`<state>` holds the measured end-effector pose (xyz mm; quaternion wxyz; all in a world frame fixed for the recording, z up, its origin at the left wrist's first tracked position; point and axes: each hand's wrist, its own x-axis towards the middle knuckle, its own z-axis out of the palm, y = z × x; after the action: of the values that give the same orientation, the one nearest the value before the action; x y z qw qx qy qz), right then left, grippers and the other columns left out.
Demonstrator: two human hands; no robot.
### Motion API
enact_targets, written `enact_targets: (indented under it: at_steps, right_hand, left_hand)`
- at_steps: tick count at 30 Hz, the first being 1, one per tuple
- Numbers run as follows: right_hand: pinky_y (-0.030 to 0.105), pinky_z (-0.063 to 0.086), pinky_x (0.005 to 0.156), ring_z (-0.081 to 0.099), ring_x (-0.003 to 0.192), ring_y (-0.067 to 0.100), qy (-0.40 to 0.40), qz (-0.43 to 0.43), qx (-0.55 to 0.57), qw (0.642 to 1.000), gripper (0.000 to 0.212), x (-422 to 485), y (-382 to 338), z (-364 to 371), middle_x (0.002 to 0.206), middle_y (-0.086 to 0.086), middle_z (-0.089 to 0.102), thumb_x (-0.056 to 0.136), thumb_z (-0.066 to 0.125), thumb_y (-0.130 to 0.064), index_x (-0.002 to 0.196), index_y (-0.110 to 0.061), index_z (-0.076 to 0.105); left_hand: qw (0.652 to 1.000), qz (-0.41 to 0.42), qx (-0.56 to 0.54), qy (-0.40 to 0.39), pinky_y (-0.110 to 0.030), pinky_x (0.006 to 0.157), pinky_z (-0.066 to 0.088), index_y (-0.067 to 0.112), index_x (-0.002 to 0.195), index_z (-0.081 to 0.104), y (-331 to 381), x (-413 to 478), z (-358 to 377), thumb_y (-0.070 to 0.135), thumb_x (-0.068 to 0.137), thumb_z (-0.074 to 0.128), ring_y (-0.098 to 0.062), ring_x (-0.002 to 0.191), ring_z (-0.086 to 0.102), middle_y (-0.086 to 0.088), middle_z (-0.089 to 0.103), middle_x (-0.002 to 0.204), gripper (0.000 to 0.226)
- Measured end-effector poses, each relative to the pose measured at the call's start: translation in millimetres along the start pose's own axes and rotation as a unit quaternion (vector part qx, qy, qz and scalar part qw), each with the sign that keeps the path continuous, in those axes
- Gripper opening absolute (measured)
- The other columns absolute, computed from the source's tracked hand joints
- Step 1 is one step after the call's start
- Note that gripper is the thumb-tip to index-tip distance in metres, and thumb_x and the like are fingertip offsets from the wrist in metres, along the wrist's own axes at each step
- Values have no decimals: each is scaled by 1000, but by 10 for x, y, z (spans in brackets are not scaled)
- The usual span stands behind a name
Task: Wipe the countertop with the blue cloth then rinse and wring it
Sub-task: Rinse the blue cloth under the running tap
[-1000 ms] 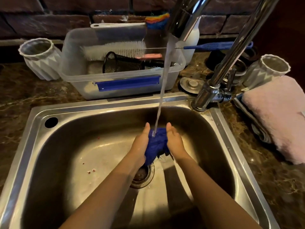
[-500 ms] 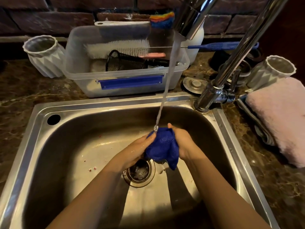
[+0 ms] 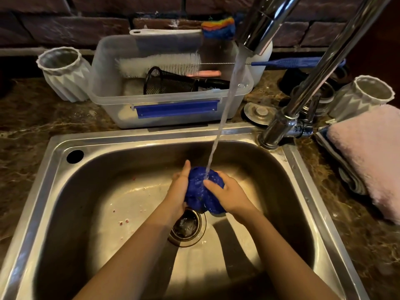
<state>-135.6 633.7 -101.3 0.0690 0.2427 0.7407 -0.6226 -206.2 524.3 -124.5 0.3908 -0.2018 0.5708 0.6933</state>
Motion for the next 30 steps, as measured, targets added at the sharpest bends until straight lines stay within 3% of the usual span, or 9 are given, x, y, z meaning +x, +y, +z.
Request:
enact_targets:
  at_steps: [3,6,9,13,17,20,24,27,30]
  right_hand:
    - [33,50,83,62,89,20,25,24,-49,998,20,34,-15,-29,94,2,64,95,45,-40,98,-23,55]
    - [41,51,89,61,93,21,72,50,-48,995,21,101,28,-59,106,7,62,95,44,-38,106,-22,53]
    - [33,49,88,54,96,13,105,18,-128,986,19,-12,-24,44,119,3,51,95,46,-31,114,-28,45]
    - [24,44,65,55,77,11,178,-52,-297,937,28,-151,-234,409,89,-6,56,94,36,-49,99,-26,50]
    - [21,34,50,57,71,16,256,40,-255,932,40,255,-162,216,75,0,58,99,28,-42,88,-18,58]
    - [27,41,56,58,75,23,203,16,-280,938,38,301,-59,136,81,5,60,99,28,-41,95,-16,56]
    - [34,50,72,59,88,19,118,-71,-324,936,31,22,-179,265,103,0,55,97,31,-45,111,-22,48]
    - [22,43,60,57,77,12,192,-75,-316,926,29,9,-262,375,87,-8,55,96,34,-48,100,-26,52]
    - [26,48,61,60,73,16,247,3,-205,947,33,272,-181,273,74,-3,58,97,36,-43,84,-21,56]
  left_hand:
    - [992,83,64,-67,-38,83,55,29,116,49,-24,-53,-20,51,90,45,-23,99,63,-4,59,115,34]
    - [980,137,145,-18,-23,68,53,22,100,59,-116,-20,13,46,92,44,-17,81,66,-6,66,96,29]
    - [992,85,85,40,-25,63,48,6,102,60,-51,40,51,55,88,47,-19,69,62,-10,65,80,53]
    - [999,-19,-30,-39,-27,57,51,13,82,63,23,-25,111,58,85,50,-15,57,64,-4,66,64,47]
    - [1000,12,18,-7,-26,55,48,13,90,62,-140,-106,269,35,95,46,-17,69,64,-6,67,77,27]
    - [994,42,90,51,-31,63,51,11,93,62,-151,-36,209,42,94,45,-23,75,65,-11,68,83,35]
    - [1000,11,23,-3,-37,62,57,12,101,64,-51,99,69,54,85,53,-28,79,67,-13,70,88,46]
    - [996,-12,-59,-62,-25,57,54,13,84,63,-64,36,141,36,91,49,-14,59,65,-3,66,62,28]
    - [1000,19,3,-20,-24,52,53,12,86,62,-139,-90,243,33,94,47,-16,62,66,-5,69,69,27]
